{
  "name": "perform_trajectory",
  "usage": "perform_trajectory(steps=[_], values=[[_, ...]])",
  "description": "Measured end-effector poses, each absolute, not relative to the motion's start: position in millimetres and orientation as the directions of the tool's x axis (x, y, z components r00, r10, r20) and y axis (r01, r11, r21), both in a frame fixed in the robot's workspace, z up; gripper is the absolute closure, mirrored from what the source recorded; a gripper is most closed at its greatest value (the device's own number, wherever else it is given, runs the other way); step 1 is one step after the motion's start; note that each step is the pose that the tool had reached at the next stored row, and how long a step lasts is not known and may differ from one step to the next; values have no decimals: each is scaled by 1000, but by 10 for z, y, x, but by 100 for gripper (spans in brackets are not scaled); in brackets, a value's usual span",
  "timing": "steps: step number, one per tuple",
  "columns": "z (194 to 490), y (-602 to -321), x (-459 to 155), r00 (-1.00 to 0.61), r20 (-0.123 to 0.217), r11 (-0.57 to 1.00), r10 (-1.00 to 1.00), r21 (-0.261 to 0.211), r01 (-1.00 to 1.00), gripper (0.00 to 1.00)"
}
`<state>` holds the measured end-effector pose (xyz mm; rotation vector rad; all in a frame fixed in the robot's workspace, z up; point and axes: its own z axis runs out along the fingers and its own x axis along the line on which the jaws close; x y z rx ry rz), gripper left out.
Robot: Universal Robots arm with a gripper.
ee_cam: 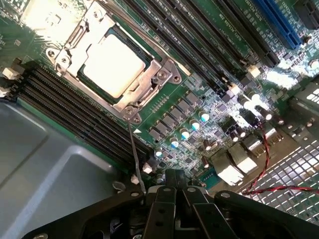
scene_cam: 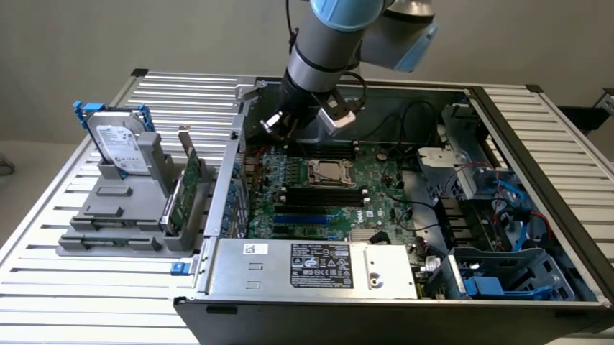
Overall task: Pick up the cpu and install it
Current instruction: 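Close the cpu cover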
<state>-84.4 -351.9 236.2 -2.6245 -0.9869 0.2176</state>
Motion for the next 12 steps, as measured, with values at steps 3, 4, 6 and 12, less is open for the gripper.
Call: perform_trajectory(steps=[3,4,6,12], values=[[2362,-3519,-891,756,-24,-712,654,-357,604,89],[2362,-3519,-901,759,-24,-715,650,-357,601,89],[2363,-3519,-916,766,-23,-721,642,-357,594,89],[2361,-3519,-933,781,-2,-735,624,-342,586,89]])
